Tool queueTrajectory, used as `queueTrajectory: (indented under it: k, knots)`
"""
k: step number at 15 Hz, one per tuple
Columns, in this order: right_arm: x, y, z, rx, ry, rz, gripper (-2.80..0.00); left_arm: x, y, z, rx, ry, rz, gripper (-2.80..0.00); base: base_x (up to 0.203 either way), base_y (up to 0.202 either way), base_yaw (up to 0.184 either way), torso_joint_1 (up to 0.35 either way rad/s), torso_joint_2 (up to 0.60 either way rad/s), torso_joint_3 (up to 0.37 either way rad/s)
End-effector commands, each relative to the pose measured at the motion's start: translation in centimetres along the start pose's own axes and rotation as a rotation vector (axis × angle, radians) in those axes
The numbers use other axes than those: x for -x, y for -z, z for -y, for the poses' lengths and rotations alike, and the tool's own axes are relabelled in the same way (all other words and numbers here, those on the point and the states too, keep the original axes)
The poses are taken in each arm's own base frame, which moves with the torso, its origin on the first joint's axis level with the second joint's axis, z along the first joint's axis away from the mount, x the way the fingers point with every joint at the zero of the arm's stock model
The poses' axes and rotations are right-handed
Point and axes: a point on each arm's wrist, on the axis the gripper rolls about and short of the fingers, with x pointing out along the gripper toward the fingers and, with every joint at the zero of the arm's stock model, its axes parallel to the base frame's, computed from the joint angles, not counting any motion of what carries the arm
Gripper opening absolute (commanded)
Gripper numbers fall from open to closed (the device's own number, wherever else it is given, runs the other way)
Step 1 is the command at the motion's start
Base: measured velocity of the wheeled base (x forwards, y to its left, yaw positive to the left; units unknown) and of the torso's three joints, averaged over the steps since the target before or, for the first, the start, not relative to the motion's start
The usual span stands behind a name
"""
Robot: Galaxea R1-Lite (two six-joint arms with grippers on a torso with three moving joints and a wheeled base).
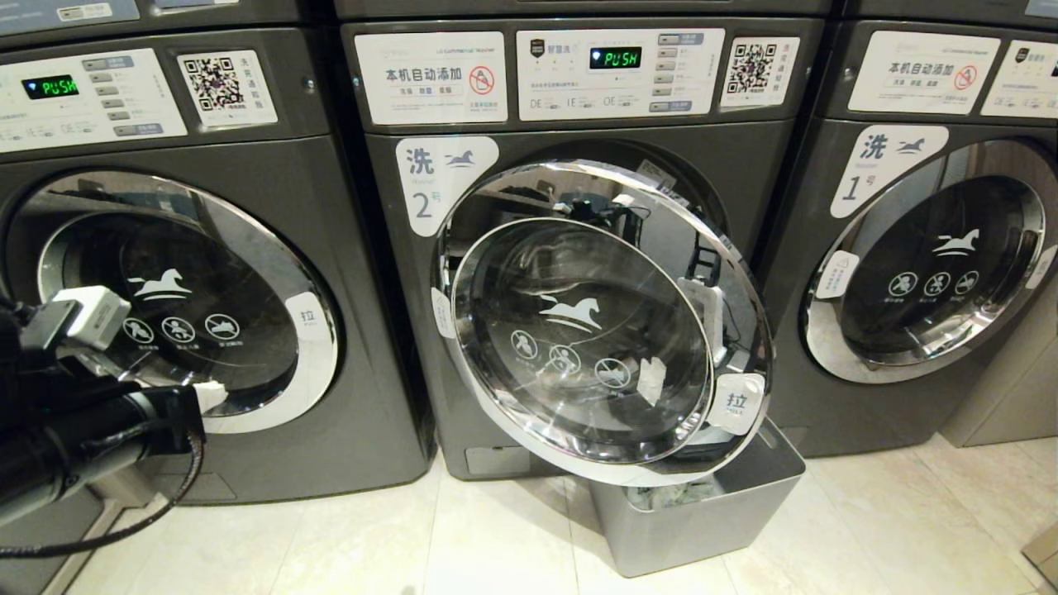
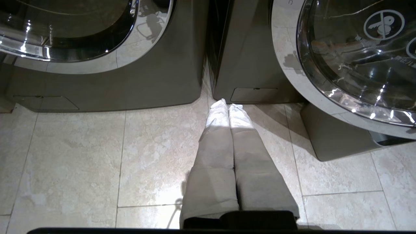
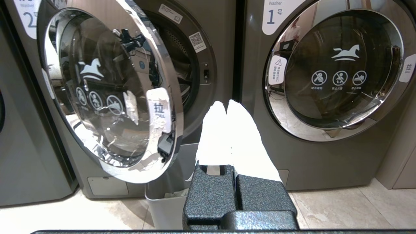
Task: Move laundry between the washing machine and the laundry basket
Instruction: Close the washing machine door with the left hand
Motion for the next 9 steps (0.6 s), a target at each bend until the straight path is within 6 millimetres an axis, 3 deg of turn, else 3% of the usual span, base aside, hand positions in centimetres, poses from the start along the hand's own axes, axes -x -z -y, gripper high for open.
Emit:
queueTrajectory:
  k: [1, 3, 9]
  knots:
    - [-0.1, 1.1, 0.0, 0.0, 0.0, -0.039, -2.8, -1.3, -0.1, -0.1, 0.002, -0.001, -0.011, -2.8, 0.0, 0.0, 0.0, 0.0, 0.0, 0.0]
    - [-0.1, 1.1, 0.0, 0.0, 0.0, -0.039, -2.8, -1.7, 0.2, 0.5, -0.012, 0.026, -0.022, -2.8, 0.0, 0.0, 0.0, 0.0, 0.0, 0.0]
    - [-0.1, 1.2, 0.0, 0.031, -0.008, -0.04, -2.8, -0.5, 2.5, 0.7, -0.011, 0.041, -0.03, -2.8, 0.0, 0.0, 0.0, 0.0, 0.0, 0.0]
